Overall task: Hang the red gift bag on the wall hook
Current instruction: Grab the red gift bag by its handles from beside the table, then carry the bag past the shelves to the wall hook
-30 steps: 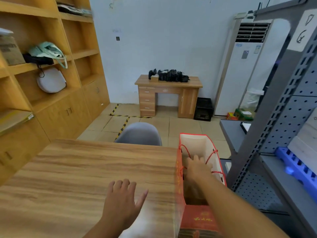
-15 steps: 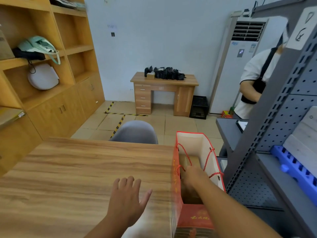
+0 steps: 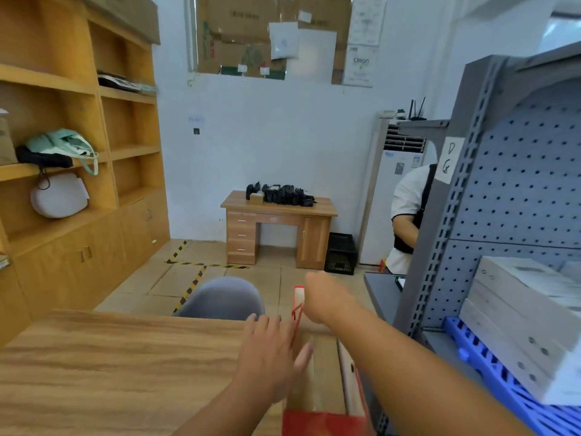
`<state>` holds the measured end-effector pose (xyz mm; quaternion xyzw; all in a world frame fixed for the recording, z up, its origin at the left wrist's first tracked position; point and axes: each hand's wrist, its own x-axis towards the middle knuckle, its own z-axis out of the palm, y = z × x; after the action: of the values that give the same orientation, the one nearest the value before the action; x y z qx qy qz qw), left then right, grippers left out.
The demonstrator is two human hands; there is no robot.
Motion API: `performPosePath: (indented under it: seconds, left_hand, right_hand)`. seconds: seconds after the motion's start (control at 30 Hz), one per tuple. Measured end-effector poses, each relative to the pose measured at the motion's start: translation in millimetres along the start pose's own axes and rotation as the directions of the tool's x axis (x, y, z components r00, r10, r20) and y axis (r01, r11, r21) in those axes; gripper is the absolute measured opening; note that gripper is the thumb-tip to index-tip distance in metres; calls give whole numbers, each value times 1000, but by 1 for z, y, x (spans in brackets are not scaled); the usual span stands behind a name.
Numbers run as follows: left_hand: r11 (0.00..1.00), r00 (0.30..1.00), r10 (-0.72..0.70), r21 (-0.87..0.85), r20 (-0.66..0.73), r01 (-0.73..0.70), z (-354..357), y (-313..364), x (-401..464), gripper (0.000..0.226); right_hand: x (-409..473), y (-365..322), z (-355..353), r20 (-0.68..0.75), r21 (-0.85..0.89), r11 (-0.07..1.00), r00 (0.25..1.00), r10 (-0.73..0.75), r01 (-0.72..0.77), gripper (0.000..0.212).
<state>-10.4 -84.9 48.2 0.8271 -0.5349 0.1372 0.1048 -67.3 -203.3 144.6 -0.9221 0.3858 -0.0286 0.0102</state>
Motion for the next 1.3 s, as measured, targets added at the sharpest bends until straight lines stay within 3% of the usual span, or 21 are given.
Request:
performPosePath:
  seconds: [0.17,0.3,0.4,0.5,0.67,0.77,0.9,1.03,1.1,1.2,1.3]
  left_hand:
    - [989,996,-76,-127,-47,70,-21,8,2,104]
    - [967,980,-192,-176,-45,181,-36,3,-3,111]
    - [961,972,-234,-152,-16,229,-46,-4,-3,86]
    - [956,967,-254,-156,-27,247,-52,-20,-4,54]
    - [958,974,-195,-233,-111,166,-78,-67,-21,11]
    - [976,973,-181,-146,-145,160,-104,-102,-35,10]
    - [972,953,-227,-111,-201,209,-133,-147,-56,12]
    - [955,943,-284,31,-175,294,-154,-192,-92,16]
    - [928,909,-361,17,-206,372,-159,-211,-115,19]
    - [910,893,-400,25,-208,414,-167,-232,-150,26]
    - [893,876,-435,24,-208,449,-178,-250,-189,23]
  right_hand:
    - [-2,-23,-13,-59,28,999,998,-30,32,14]
    - [-2,-40,-14,-63,103,994,998,-25,31,18]
    - [0,-54,-15,-109,202,979,994,-18,40,22]
    - [-1,-70,-20,-141,248,966,989,-35,69,11]
    - [-9,-99,-26,-32,300,951,997,-64,71,29]
    - [-20,-115,-27,146,435,894,972,-185,105,23]
    - [-36,-146,-20,273,597,772,851,-448,216,28]
    - [-62,-190,-22,156,687,647,802,-576,331,27]
    - [-76,-215,-21,95,661,594,734,-672,459,18]
    - [-90,-260,-7,-19,504,587,687,-726,634,21]
    - [-99,-302,12,-189,314,555,624,-758,770,9]
